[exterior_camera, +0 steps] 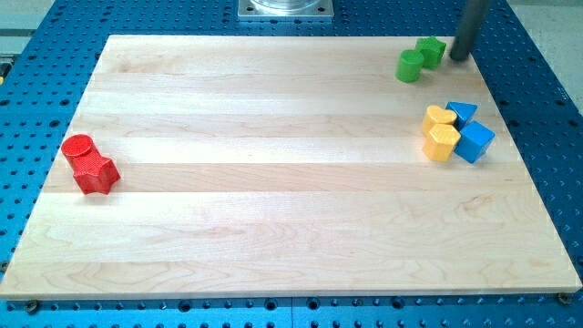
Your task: Move the blue cube into the yellow heart
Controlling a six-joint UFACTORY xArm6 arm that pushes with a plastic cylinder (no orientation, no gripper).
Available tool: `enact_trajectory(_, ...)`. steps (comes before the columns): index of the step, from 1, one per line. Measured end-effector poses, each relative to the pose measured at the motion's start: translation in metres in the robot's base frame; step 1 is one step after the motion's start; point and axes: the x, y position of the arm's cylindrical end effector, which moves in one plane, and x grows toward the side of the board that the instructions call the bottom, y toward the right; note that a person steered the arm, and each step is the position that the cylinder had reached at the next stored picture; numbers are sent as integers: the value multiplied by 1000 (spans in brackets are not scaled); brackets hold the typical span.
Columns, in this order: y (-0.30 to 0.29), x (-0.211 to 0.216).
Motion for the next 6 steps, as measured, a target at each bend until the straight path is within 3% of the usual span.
enact_trajectory(1, 5, 84)
enact_trajectory(2, 52, 134)
enact_trajectory(3, -19, 179)
enact_trajectory(4, -41, 214)
enact_trajectory(5, -54, 216)
enact_trajectory(6, -67, 182)
